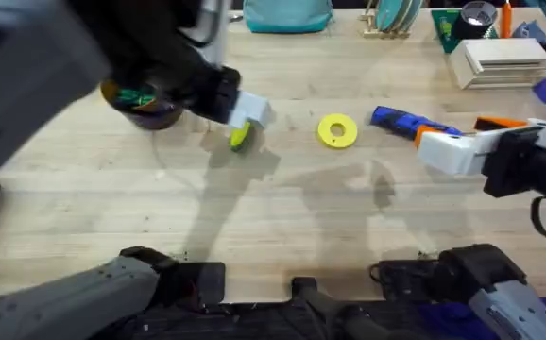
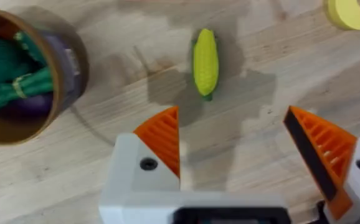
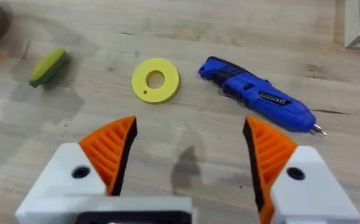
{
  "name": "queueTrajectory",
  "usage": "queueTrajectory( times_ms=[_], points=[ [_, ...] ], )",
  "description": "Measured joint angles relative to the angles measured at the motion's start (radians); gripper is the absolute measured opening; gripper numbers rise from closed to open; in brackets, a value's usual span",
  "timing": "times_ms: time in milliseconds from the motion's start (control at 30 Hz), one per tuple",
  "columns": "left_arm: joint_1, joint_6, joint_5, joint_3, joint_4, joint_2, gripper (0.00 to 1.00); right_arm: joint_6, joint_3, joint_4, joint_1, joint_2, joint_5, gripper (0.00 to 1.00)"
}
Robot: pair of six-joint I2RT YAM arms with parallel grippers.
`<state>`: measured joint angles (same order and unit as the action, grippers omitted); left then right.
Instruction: Pick up the gripper from the table and insert it into the empty holder that is missing its gripper. Then pick up a screw, insert it into the mounting hole, and use the screwdriver to tighten it. Finally, clean up the table by picking up the vegetable and placing it into the bucket.
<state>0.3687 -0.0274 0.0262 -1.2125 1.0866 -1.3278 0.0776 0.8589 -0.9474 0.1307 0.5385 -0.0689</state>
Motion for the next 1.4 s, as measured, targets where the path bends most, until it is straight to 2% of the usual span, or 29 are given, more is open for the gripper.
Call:
queueTrajectory(
  times_ms=[100, 200, 333, 500, 667, 800, 833, 867, 1033, 1100, 1400],
  points=[
    [0.036, -0.029, -0.004, 0.000, -0.020, -0.090, 0.986, 0.000, 0.000, 0.000, 0.000, 0.000, 0.000, 0.997],
    [0.039, -0.043, 0.003, 0.000, -0.047, -0.188, 0.986, 0.000, 0.000, 0.000, 0.000, 0.000, 0.000, 0.997],
    [0.027, -0.070, 0.008, 0.000, -0.094, -0.320, 0.986, 0.000, 0.000, 0.000, 0.000, 0.000, 0.000, 0.997],
    [-0.013, -0.114, 0.011, 0.000, -0.143, -0.458, 0.986, 0.000, 0.000, 0.000, 0.000, 0.000, 0.000, 0.997],
    [-0.047, -0.128, 0.011, -0.011, -0.153, -0.506, 0.986, 0.000, 0.000, 0.000, 0.000, 0.000, 0.000, 0.997],
    [-0.052, -0.128, 0.010, -0.013, -0.152, -0.508, 0.965, 0.000, 0.000, 0.000, 0.000, 0.000, 0.000, 0.997],
    [-0.052, -0.127, 0.010, -0.013, -0.151, -0.508, 0.916, 0.000, 0.000, 0.000, 0.000, 0.000, 0.000, 0.997],
    [-0.052, -0.129, 0.007, -0.013, -0.151, -0.508, 0.811, 0.000, 0.000, 0.000, 0.000, 0.000, 0.000, 0.997],
    [-0.053, -0.127, 0.010, -0.016, -0.151, -0.507, 0.081, 0.000, 0.000, 0.000, 0.000, 0.000, 0.000, 0.997],
    [-0.053, -0.124, 0.011, -0.018, -0.151, -0.507, 0.020, 0.000, 0.000, 0.000, 0.000, 0.000, 0.000, 0.997],
    [-0.056, -0.138, 0.013, -0.025, -0.135, -0.507, 0.024, 0.000, 0.000, 0.000, 0.000, 0.000, 0.000, 0.997]
  ],
)
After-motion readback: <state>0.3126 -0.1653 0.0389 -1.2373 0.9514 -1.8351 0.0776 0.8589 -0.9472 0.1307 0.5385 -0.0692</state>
